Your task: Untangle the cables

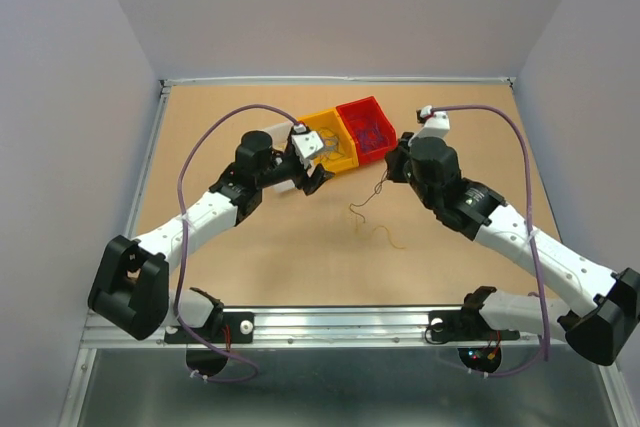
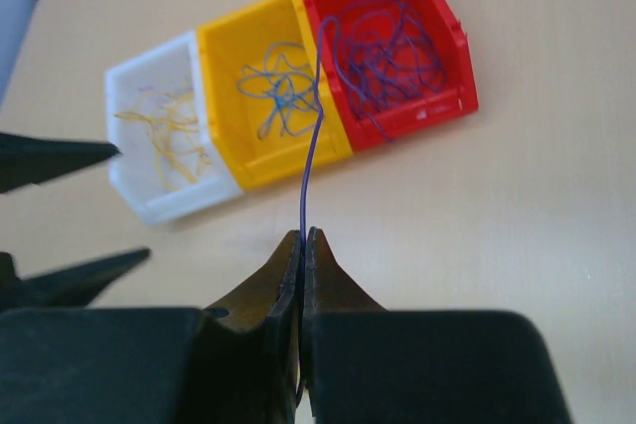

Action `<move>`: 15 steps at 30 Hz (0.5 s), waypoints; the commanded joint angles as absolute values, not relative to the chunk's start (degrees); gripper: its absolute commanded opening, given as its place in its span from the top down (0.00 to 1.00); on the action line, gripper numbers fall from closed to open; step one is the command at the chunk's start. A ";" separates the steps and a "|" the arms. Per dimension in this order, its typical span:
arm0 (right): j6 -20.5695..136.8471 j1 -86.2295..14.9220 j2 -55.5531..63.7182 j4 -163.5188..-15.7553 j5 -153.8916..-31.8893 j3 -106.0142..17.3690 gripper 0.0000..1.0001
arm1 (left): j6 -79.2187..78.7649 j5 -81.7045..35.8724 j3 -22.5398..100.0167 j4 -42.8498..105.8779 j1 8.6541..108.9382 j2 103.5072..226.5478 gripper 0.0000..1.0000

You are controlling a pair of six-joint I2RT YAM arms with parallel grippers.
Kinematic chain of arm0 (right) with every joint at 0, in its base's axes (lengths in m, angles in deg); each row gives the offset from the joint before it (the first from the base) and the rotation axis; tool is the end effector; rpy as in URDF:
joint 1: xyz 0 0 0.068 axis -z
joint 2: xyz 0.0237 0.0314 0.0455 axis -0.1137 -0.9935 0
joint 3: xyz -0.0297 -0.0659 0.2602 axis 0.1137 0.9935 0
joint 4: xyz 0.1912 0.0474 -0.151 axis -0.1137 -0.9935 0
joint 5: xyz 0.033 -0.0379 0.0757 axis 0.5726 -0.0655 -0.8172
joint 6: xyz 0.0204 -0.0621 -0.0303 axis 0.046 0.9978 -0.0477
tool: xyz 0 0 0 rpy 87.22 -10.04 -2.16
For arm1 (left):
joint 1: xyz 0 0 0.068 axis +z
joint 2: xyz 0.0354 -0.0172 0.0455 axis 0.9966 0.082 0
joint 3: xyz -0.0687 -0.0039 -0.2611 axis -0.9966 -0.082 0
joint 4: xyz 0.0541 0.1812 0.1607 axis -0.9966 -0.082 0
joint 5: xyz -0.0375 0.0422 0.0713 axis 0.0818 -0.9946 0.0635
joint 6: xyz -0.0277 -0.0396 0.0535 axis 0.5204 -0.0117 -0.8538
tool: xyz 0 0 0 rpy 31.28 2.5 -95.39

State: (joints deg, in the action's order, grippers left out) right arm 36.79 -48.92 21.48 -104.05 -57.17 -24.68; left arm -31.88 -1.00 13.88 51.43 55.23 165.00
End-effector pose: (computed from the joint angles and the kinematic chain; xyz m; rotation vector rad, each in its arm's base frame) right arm 0.2092 0.1529 0.3273 0.0788 1.9317 0.3440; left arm 0.2540 -0.1817 0.2973 1.0592 1.3220 -0.5712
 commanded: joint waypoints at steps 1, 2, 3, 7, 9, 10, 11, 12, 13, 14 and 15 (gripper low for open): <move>40.08 -49.33 22.50 -102.93 -57.83 -32.58 0.99 | -36.49 11.34 12.01 54.90 54.01 163.18 0.20; 40.34 -49.24 22.50 -102.93 -57.83 -33.19 0.99 | -37.37 12.49 10.96 55.25 53.57 163.53 0.20; 40.52 -49.24 22.41 -103.10 -57.74 -33.90 0.99 | -38.95 13.20 10.43 56.21 52.44 163.80 0.20; 41.22 -49.24 21.53 -102.93 -56.34 -36.89 0.99 | -38.88 13.21 8.76 58.94 51.28 165.99 0.20; 41.49 -49.33 20.83 -103.02 -55.98 -38.56 0.99 | -38.79 13.12 8.93 59.73 51.28 167.05 0.20; 41.66 -49.24 20.65 -103.02 -56.42 -39.17 1.00 | -38.61 12.95 9.02 59.99 51.11 168.18 0.20; 41.66 -49.33 20.65 -103.02 -57.47 -39.70 1.00 | -38.00 12.86 8.93 61.39 51.11 168.72 0.20; 41.58 -49.24 20.74 -102.93 -57.65 -39.97 0.99 | -37.48 12.86 8.67 62.71 51.11 169.16 0.20; 41.57 -49.24 20.83 -103.02 -57.65 -40.14 1.00 | -36.86 12.51 8.32 64.20 51.11 169.86 0.20; 41.40 -49.24 20.91 -102.93 -57.48 -40.58 0.99 | -36.25 12.50 7.45 67.35 51.11 170.13 0.20; 41.49 -49.24 21.35 -103.02 -57.48 -40.76 0.99 | -36.24 12.77 6.92 68.86 50.93 170.39 0.19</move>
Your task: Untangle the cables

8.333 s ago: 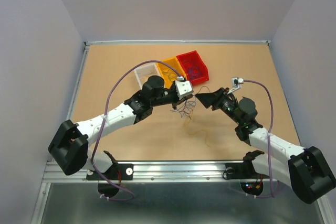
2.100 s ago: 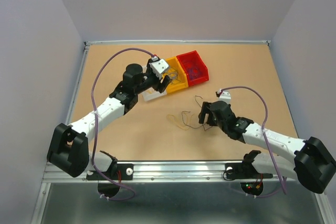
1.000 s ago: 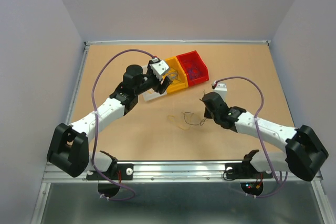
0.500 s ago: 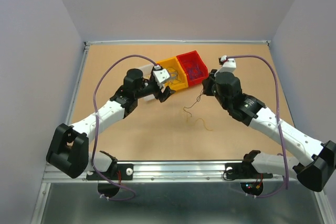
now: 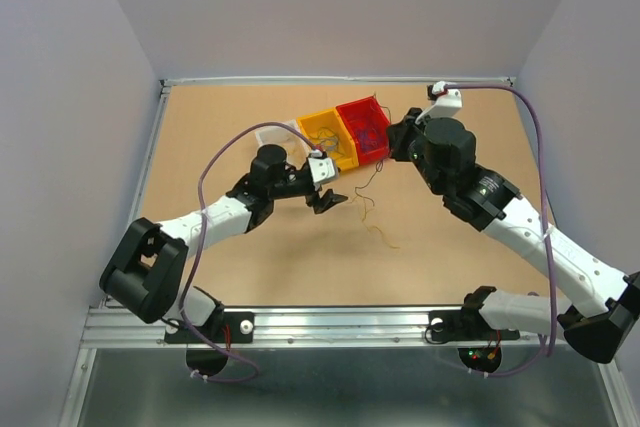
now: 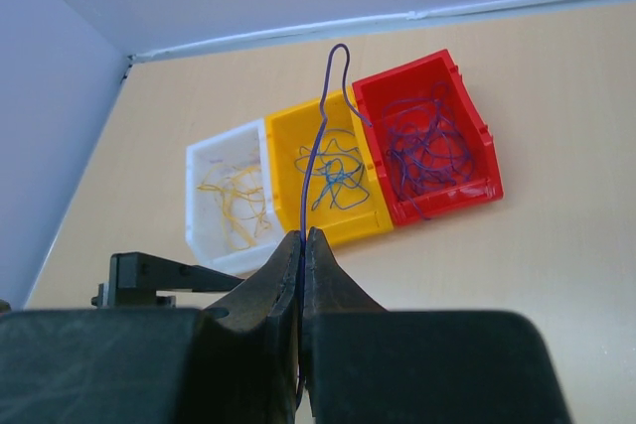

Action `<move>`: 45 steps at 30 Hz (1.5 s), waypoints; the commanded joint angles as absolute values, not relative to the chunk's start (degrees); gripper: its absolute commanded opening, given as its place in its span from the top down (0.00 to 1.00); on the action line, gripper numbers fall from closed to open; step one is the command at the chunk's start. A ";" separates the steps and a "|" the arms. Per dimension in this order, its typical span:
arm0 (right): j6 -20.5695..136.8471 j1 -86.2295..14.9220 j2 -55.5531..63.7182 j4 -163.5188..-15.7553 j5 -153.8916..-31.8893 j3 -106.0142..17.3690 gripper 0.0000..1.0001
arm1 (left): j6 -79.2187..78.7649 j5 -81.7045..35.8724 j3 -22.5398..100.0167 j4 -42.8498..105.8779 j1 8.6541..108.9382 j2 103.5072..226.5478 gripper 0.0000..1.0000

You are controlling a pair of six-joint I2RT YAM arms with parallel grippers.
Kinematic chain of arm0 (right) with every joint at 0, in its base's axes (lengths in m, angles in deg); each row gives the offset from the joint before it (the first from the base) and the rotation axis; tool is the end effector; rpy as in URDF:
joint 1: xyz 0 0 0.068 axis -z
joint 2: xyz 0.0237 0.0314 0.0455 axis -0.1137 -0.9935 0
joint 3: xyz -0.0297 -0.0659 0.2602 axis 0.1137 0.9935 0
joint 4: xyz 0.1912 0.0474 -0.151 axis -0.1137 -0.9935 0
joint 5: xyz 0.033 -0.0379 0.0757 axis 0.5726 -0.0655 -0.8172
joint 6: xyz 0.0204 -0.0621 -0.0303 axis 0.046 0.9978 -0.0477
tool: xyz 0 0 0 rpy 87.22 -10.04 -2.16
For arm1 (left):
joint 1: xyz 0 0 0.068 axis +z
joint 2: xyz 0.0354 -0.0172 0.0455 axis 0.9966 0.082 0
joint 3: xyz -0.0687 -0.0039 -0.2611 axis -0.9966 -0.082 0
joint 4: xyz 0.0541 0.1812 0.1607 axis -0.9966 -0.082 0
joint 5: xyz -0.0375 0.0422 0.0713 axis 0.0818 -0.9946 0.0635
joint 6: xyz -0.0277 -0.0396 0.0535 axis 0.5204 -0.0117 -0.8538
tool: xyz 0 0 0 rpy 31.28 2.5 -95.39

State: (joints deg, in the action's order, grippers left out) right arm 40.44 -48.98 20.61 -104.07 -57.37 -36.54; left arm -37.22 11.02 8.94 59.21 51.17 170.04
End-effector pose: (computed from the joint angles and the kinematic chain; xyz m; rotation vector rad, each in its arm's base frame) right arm 0.2097 0.1540 0.3967 0.0756 1.7686 0.4198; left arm 0.2360 -0.2084 0.2590 1.2924 1.1541 -0.7404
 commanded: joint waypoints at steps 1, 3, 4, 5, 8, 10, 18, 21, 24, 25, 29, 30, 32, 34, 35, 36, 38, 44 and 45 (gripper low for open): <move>41.49 -49.24 21.62 -102.93 -57.65 -40.93 0.99 | -36.24 12.94 6.48 70.35 50.93 171.09 0.19; 41.40 -49.24 22.23 -103.02 -58.96 -41.37 0.99 | -37.64 13.82 5.16 74.38 50.32 171.97 0.19; 41.57 -49.24 22.58 -102.93 -59.41 -41.55 0.99 | -38.17 14.34 4.81 75.45 50.14 172.84 0.19; 41.57 -49.24 22.76 -103.02 -59.67 -41.72 0.99 | -38.61 16.09 4.54 76.60 50.14 173.38 0.19; 41.57 -49.24 23.64 -103.28 -60.55 -42.25 0.99 | -40.98 17.95 4.19 76.61 48.91 174.96 0.19; 41.57 -49.24 23.81 -103.28 -60.90 -42.52 0.99 | -43.27 19.18 3.92 76.17 47.51 175.75 0.19; 41.57 -49.33 24.87 -103.37 -61.17 -44.10 0.99 | -45.30 11.72 8.66 70.64 42.58 180.32 0.64; 41.66 -49.24 25.92 -103.46 -60.47 -44.01 1.00 | -43.89 9.78 10.69 70.02 42.58 182.25 0.92; 41.84 -49.33 27.59 -103.63 -58.54 -43.83 0.99 | -43.27 8.82 11.22 69.84 42.58 183.31 1.00; 41.84 -49.33 28.12 -103.63 -57.75 -43.83 0.99 | -43.01 8.12 11.39 69.84 42.67 183.66 1.00; 42.98 -49.24 30.05 -103.98 -53.53 -45.15 0.99 | -41.34 3.99 13.58 67.66 42.84 186.56 1.00; 43.33 -49.33 30.06 -104.07 -52.91 -45.68 0.99 | -41.25 3.80 14.03 67.29 42.93 187.09 1.00; 44.03 -49.24 29.79 -104.42 -51.24 -47.69 0.99 | -40.55 3.28 14.99 66.59 43.19 188.41 1.00; 44.39 -49.24 29.35 -104.86 -51.06 -48.93 0.99 | -39.67 3.01 15.35 66.06 43.63 188.68 1.00; 44.39 -49.24 29.18 -104.86 -50.80 -48.93 0.99 | -39.58 3.19 15.44 65.89 43.90 188.33 1.00; 44.39 -49.24 28.22 -104.86 -50.27 -48.76 1.00 | -39.49 3.62 15.09 65.71 44.07 187.71 1.00; 44.74 -49.24 26.81 -104.86 -47.20 -48.15 0.99 | -39.93 4.41 13.78 65.54 44.60 185.18 1.00; 46.06 -47.23 18.20 -103.98 -41.39 -50.08 0.99 | -42.39 7.14 11.48 61.31 44.69 177.35 1.00; 46.06 -46.35 16.89 -103.90 -41.74 -50.68 1.00 | -43.00 7.93 11.05 60.01 44.69 176.55 1.00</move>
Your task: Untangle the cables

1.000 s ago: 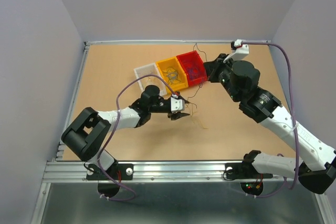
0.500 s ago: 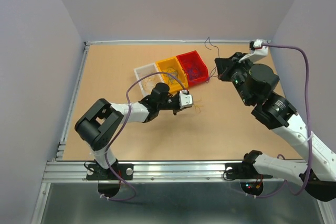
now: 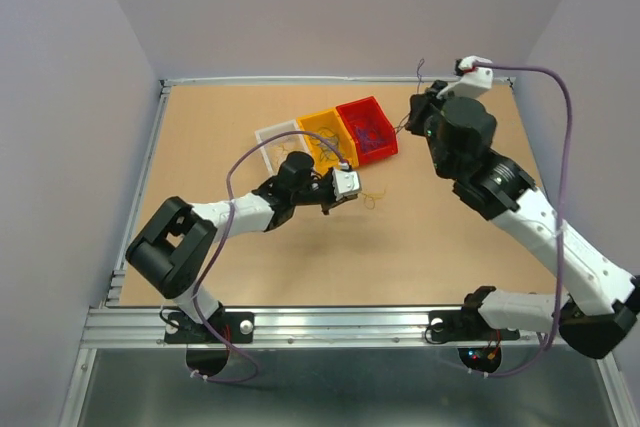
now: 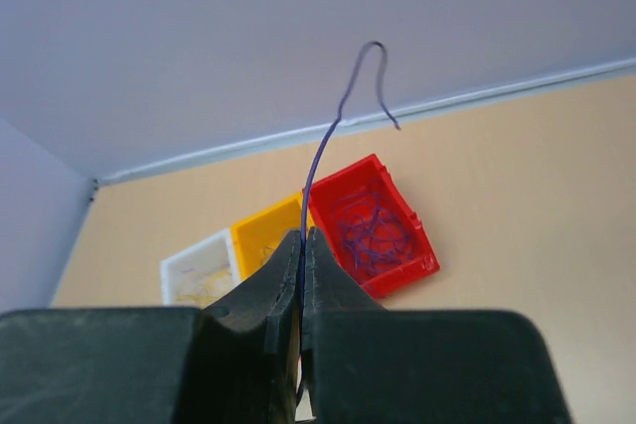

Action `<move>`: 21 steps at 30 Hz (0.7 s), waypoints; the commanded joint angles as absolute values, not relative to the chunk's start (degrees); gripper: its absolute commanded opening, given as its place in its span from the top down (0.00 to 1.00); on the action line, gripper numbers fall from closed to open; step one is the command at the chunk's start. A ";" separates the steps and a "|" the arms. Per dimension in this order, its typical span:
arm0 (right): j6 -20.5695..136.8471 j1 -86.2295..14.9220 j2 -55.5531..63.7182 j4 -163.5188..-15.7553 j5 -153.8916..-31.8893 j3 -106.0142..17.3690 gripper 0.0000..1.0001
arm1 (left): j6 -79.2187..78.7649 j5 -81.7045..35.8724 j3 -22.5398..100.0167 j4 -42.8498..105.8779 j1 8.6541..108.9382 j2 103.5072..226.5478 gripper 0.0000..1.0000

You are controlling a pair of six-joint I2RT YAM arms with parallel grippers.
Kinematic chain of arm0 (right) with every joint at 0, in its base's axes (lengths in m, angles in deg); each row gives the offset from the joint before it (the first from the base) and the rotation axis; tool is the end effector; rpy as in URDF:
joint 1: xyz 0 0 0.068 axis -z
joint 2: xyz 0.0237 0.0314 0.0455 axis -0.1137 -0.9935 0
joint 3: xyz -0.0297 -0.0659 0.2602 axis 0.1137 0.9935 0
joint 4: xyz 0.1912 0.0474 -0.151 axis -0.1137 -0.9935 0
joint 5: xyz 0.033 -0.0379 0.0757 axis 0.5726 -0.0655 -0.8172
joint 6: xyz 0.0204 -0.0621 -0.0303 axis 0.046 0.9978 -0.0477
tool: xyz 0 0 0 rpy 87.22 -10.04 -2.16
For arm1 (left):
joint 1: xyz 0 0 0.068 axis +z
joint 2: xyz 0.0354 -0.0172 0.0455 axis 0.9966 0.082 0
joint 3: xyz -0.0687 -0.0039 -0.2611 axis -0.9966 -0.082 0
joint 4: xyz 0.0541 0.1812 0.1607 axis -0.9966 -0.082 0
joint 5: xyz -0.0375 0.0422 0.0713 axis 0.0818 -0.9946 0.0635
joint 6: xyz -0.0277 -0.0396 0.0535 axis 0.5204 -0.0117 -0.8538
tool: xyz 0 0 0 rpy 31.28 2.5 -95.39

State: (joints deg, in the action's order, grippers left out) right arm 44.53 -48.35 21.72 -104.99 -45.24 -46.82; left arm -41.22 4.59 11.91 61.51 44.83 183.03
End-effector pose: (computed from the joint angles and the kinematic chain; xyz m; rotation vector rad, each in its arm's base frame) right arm 0.1976 0.1253 0.4610 0.2468 1.5759 0.2916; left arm 0.2453 -0.2551 0.2089 1.3908 1.2257 -0.7093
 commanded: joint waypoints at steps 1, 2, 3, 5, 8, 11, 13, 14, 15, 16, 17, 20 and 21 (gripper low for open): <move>45.97 -44.60 14.87 -103.90 -42.70 -51.91 0.99 | -43.18 8.37 10.87 59.13 44.60 175.15 1.00; 45.97 -43.80 13.63 -103.72 -42.97 -52.44 1.00 | -43.36 8.90 10.78 57.81 44.69 174.53 1.00; 45.97 -43.18 12.66 -103.55 -43.15 -52.88 1.00 | -43.53 9.16 10.69 57.19 44.60 174.00 1.00; 46.06 -41.34 9.76 -102.41 -43.15 -53.76 0.99 | -43.71 9.34 10.60 56.57 44.69 172.68 1.00; 46.76 -39.14 5.56 -100.82 -43.59 -55.34 0.99 | -43.71 9.60 10.86 55.52 44.87 171.45 1.00; 48.94 -38.35 1.68 -97.67 -41.49 -56.57 0.99 | -42.84 11.18 11.48 53.94 46.26 170.04 1.00; 51.67 -38.26 0.44 -94.07 -40.43 -55.79 0.99 | -42.05 12.15 11.57 53.76 47.32 169.17 1.00; 55.16 -38.17 -0.26 -89.61 -40.43 -54.40 0.99 | -41.00 13.20 12.09 53.15 48.55 168.21 1.00; 56.85 -38.08 -1.40 -85.65 -40.34 -53.42 0.99 | -40.46 13.82 12.44 52.62 49.34 167.85 1.00; 60.70 -37.99 -2.19 -79.96 -41.03 -52.55 0.99 | -39.85 14.61 12.97 52.00 50.04 167.23 1.00; 62.74 -37.82 -3.07 -77.20 -41.48 -51.93 0.99 | -39.23 15.66 13.93 50.69 51.70 166.88 1.00; 67.67 -37.20 -7.46 -73.06 -44.46 -52.10 0.99 | -37.30 16.46 15.34 48.67 53.56 165.65 1.00; 68.64 -37.20 -8.60 -71.74 -45.51 -52.01 1.00 | -37.29 16.37 15.52 48.22 53.57 165.30 1.00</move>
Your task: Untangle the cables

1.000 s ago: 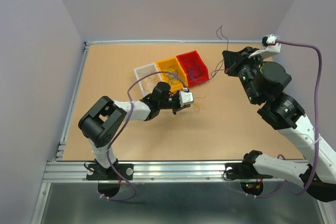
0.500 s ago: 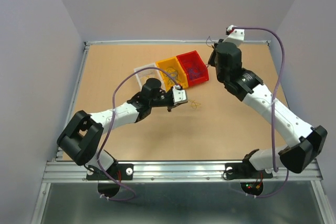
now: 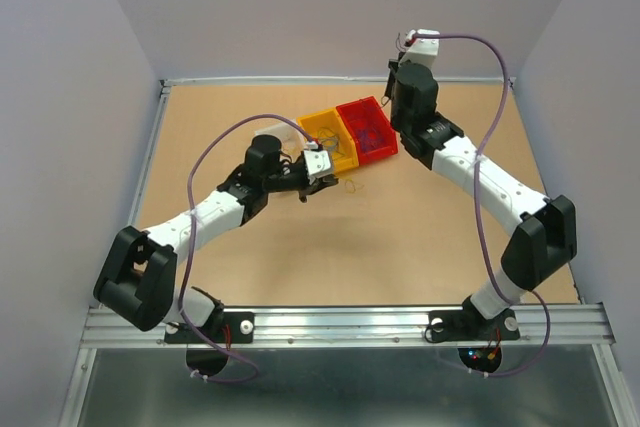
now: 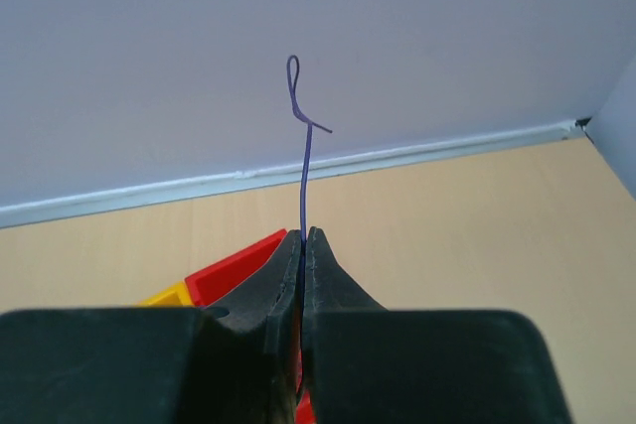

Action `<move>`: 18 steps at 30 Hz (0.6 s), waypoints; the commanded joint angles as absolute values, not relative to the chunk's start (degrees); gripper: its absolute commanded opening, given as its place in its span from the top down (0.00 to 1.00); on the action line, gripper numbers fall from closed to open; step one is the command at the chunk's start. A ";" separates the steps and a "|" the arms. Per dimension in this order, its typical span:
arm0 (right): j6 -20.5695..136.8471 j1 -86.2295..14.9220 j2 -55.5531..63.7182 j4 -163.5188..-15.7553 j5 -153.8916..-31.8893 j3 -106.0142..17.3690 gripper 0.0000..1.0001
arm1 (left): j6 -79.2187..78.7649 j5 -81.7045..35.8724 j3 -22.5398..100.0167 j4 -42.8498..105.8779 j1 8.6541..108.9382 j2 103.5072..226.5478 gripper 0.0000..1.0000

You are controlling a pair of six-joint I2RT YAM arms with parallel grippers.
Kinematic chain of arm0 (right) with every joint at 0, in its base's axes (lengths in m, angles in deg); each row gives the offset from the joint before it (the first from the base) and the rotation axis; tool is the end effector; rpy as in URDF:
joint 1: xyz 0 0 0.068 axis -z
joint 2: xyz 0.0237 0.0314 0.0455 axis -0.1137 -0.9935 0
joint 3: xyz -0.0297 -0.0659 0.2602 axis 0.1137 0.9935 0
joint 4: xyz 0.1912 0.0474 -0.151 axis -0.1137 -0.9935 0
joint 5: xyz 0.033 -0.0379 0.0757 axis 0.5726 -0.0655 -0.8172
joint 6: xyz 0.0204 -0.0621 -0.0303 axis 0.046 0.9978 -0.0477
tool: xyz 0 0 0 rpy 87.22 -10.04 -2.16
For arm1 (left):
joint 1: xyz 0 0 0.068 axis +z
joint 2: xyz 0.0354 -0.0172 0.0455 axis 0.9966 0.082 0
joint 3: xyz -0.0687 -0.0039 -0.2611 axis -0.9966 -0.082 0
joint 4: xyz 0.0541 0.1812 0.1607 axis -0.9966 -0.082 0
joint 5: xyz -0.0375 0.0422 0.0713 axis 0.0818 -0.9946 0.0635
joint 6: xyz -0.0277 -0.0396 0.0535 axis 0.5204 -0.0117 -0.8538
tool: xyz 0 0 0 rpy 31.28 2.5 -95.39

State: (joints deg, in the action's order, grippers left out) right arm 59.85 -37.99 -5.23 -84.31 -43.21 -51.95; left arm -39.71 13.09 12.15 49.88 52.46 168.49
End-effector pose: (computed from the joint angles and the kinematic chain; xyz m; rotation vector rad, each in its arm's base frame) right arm 0.3418 0.1623 0.4005 0.1966 1.5906 -0.0962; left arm 0.2373 -0.2027 0.2673 1.3382 1.1901 -0.7507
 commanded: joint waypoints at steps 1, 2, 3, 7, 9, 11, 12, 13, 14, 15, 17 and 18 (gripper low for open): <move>69.78 -37.11 -10.10 -70.42 -47.26 -51.14 0.99 | -36.95 16.02 15.61 48.04 53.74 164.51 1.00; 72.40 -37.11 -11.24 -67.19 -47.72 -50.61 0.99 | -36.68 15.85 15.70 47.78 53.74 164.16 1.00; 73.73 -37.11 -12.12 -65.85 -47.98 -50.25 0.99 | -36.59 15.76 16.05 47.00 53.83 163.80 1.00; 79.62 -37.11 -17.48 -60.84 -48.59 -48.94 0.99 | -35.89 15.76 16.58 45.85 54.44 161.70 1.00; 81.91 -36.94 -20.37 -57.94 -48.86 -47.71 1.00 | -35.63 15.49 16.93 45.06 54.71 160.64 1.00; 82.53 -36.68 -22.84 -56.53 -51.14 -46.92 0.99 | -34.93 15.06 17.10 44.88 54.88 159.76 1.00; 82.53 -36.59 -23.55 -56.52 -51.93 -46.82 0.99 | -34.83 14.97 17.11 44.79 54.97 159.50 1.00; 82.44 -36.59 -23.99 -56.52 -52.90 -46.56 1.00 | -34.66 14.79 17.19 44.70 55.15 159.23 1.00; 82.44 -36.67 -24.43 -56.52 -55.17 -46.04 1.00 | -34.48 14.62 17.19 44.62 55.24 158.88 1.00; 82.01 -36.50 -25.05 -56.44 -56.15 -45.08 0.99 | -34.13 13.83 17.46 44.44 55.50 158.79 1.00; 81.65 -36.41 -25.84 -56.52 -58.70 -44.37 0.99 | -33.69 13.04 17.37 44.44 56.02 158.27 1.00; 81.30 -36.50 -26.10 -56.52 -59.40 -43.84 0.99 | -32.91 12.51 17.63 44.44 56.55 158.26 1.00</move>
State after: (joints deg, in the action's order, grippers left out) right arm 80.40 -36.94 -26.27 -62.43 -54.62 -45.37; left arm -35.18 13.42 14.73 44.24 55.45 160.43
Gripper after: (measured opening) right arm 0.035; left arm 0.041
